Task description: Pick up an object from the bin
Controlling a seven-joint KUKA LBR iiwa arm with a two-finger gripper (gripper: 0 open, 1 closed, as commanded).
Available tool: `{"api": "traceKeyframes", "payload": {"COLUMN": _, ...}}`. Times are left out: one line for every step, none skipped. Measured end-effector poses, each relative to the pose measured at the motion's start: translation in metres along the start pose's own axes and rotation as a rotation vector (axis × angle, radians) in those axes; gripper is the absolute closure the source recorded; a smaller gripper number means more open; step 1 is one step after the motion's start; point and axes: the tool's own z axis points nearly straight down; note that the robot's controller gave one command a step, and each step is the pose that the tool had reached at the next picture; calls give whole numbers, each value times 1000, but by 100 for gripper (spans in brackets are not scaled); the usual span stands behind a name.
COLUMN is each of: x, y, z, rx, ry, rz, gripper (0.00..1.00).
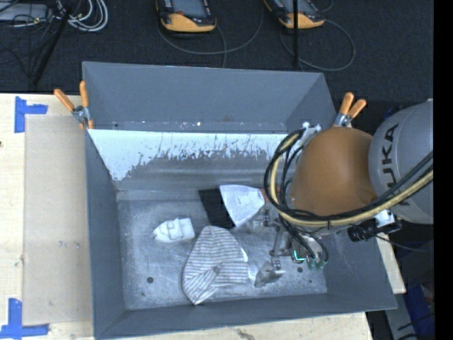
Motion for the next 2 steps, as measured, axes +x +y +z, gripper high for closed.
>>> {"api": "traceKeyframes", "payload": {"x": -2, "y": 0, "z": -4, "rx": 0, "ry": -8, "rz": 1, "gripper": 0}}
{"api": "traceKeyframes", "payload": {"x": 4, "y": 0, "z": 63, "rx": -1, "ry": -12, "rz": 95, "gripper": 0}}
